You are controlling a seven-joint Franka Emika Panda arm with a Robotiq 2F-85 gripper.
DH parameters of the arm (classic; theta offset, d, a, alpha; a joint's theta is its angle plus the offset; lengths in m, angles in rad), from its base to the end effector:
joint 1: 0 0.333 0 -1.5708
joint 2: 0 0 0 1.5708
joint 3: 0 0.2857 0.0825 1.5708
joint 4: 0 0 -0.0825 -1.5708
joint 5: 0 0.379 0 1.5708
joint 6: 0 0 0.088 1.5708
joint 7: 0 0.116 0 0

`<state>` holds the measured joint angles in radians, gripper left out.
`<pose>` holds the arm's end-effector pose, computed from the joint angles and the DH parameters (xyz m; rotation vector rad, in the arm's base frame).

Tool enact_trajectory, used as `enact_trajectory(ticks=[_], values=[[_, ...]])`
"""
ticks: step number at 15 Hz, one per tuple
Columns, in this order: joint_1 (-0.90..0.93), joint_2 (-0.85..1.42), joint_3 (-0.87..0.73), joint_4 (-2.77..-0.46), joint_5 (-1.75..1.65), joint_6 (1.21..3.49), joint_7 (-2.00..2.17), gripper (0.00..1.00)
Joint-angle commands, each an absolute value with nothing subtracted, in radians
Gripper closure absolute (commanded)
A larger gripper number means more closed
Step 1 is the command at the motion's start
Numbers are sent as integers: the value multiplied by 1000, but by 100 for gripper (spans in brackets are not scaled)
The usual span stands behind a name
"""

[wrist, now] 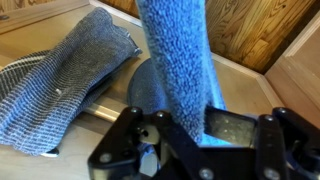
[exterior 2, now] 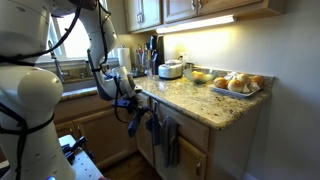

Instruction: Take the mitten off the counter top and hang it on the drawer

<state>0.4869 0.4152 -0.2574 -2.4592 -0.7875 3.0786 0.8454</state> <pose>0.4368 0.1479 0.1162 2.9936 0.2981 0.3858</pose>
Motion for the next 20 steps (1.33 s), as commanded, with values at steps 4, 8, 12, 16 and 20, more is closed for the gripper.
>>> enact_trajectory(ticks=[4,8,12,16,20], values=[[604,529,-371,-2409,-832,3104,893,97],[646,528,-397,-2421,-827,3115,885,97],[702,450,-421,-2455,-835,3152,877,98],[772,372,-489,-2473,-848,3134,871,97],[814,320,-564,-2486,-866,3108,861,97]])
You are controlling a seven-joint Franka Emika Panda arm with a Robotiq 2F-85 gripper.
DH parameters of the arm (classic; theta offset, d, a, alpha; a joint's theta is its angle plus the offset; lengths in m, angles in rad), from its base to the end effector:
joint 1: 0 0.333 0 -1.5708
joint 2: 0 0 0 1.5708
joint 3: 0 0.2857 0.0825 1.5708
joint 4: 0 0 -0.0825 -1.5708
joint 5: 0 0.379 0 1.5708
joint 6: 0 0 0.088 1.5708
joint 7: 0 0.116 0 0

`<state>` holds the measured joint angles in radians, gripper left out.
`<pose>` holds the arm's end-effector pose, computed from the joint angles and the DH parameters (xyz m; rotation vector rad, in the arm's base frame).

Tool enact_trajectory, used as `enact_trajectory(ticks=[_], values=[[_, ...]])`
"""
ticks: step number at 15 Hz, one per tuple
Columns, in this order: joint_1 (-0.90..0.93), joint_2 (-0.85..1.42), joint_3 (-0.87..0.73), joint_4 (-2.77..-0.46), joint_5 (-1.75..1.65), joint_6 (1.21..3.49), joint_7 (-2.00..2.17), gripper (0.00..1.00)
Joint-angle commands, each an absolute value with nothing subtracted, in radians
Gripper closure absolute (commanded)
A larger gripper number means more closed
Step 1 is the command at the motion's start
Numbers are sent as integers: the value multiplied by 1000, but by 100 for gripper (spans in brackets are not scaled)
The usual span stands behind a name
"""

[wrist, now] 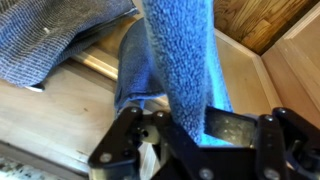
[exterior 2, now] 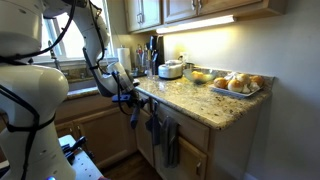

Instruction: Take the mitten off the counter top and hang it on the drawer

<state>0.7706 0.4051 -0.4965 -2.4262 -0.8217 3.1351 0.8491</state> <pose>0.4514 0.1749 0.1470 2.9221 0.4624 0.5645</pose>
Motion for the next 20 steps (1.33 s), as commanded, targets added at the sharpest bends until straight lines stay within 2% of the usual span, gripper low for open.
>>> enact_trajectory(ticks=[1,7,20], values=[[816,314,-576,-2491,-870,3104,858,98],[812,318,-629,-2521,-879,3075,847,97],[784,368,-607,-2524,-855,3060,835,97]])
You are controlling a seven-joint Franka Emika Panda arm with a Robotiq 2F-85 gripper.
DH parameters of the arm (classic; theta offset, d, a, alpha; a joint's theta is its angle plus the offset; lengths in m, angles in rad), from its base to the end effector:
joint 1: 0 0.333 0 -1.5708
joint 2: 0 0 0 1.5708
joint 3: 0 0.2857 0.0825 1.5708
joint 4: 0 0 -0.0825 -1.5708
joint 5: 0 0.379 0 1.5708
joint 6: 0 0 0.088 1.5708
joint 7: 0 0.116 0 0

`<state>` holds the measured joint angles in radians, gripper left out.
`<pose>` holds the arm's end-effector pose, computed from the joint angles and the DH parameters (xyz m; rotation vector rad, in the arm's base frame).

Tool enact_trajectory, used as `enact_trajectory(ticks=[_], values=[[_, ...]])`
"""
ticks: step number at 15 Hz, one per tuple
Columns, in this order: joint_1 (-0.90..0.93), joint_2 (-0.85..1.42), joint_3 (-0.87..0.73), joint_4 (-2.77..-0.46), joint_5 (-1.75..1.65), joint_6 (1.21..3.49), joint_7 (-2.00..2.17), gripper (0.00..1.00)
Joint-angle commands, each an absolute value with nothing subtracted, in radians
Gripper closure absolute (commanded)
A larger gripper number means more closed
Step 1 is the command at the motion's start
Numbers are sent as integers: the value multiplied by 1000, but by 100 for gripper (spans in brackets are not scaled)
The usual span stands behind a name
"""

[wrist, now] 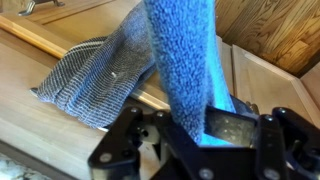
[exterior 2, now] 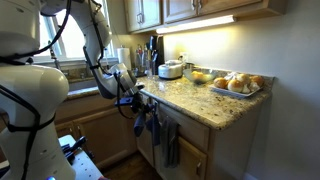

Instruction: Take the mitten off the counter top and hang it on the drawer

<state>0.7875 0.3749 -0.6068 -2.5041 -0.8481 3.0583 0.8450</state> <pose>0.4394 0.1142 0.1385 2.8494 0.3372 0.4314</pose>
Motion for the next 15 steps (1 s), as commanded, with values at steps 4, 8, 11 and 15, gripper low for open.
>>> enact_trajectory(ticks=[4,8,11,15], values=[[780,397,-588,-2502,-847,3081,837,97],[762,433,-563,-2481,-832,3079,829,97],[725,472,-526,-2466,-804,3083,820,97],[678,507,-473,-2440,-779,3077,816,97]])
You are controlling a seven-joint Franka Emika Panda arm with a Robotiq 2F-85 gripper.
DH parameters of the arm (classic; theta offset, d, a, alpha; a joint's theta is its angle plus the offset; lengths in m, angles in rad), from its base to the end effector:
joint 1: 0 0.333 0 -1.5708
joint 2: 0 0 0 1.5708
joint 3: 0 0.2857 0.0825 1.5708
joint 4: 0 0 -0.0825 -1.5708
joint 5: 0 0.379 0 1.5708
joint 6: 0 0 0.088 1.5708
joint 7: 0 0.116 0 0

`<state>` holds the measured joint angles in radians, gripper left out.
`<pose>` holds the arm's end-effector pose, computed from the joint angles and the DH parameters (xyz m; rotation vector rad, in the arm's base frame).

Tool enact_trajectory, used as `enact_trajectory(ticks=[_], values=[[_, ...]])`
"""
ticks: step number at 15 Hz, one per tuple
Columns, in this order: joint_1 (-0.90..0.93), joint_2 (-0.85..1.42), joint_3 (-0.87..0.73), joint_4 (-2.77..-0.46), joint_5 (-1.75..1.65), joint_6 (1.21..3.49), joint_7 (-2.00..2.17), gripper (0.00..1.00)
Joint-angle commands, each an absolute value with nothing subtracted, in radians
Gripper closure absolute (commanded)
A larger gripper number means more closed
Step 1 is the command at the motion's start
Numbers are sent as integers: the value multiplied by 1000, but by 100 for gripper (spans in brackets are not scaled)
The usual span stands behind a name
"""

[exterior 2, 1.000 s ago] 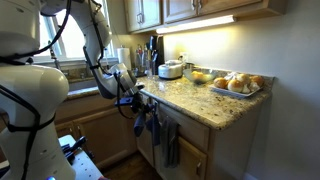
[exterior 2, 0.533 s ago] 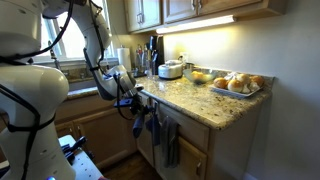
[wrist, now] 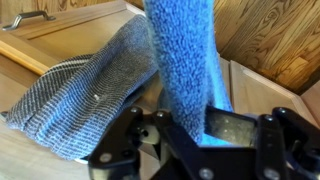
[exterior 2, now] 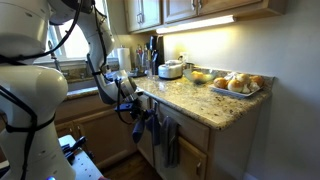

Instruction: Take the mitten off the counter top and hang it on the drawer

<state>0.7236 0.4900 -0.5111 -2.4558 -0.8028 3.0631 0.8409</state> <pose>0.4360 0.1206 0.0984 2.8459 0.3459 0.3431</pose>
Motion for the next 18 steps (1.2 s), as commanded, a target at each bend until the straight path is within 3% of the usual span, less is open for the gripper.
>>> enact_trajectory(ticks=[1,18], values=[[674,507,-467,-2434,-777,3076,817,97],[709,474,-465,-2397,-816,3087,809,98]])
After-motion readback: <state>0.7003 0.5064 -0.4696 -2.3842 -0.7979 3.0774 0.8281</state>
